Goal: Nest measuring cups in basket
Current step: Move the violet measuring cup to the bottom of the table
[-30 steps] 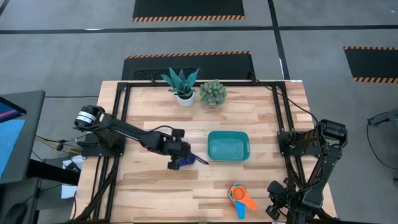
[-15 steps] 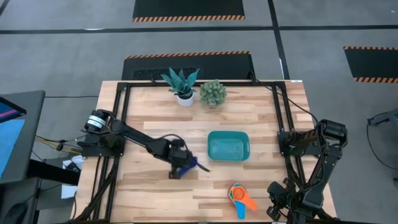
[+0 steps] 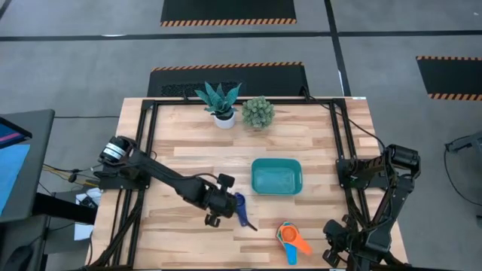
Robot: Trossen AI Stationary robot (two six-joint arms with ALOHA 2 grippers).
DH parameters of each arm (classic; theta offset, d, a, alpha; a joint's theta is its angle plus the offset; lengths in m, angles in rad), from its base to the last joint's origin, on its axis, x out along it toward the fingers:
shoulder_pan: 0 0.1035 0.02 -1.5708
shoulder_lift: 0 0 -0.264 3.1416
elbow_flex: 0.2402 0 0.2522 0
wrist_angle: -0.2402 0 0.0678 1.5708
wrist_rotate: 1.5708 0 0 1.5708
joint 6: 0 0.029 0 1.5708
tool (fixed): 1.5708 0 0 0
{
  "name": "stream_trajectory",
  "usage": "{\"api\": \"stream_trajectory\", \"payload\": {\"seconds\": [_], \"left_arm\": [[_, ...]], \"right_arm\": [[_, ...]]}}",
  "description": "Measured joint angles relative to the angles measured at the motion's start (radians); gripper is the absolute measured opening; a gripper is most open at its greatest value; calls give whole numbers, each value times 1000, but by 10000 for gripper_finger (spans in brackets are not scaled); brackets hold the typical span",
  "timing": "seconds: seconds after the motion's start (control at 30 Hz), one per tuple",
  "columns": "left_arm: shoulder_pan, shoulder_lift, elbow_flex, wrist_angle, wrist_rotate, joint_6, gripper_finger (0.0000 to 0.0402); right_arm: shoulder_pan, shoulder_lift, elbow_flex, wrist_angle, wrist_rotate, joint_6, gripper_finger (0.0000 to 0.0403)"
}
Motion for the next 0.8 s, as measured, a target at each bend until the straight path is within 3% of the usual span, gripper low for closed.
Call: {"api": "stream_trajectory", "payload": {"seconds": [0.23, 0.37, 0.57, 0.7, 0.8], "left_arm": [[84, 119, -5, -7, -123, -71, 2], [105, 179, 26, 74, -27, -61, 2], [66, 217, 204, 132, 38, -15, 2], [46, 210, 281, -75, -4, -31, 2], [37, 211, 291, -173, 56, -74, 2]], "right_arm": [[-7, 0, 0, 9, -3, 0, 13], [-8, 0, 0, 12, -6, 0, 13], [-5, 0, 0, 12, -8, 0, 13], [-6, 0, 0, 14, -7, 0, 13], [-6, 0, 0, 15, -8, 0, 13]]}}
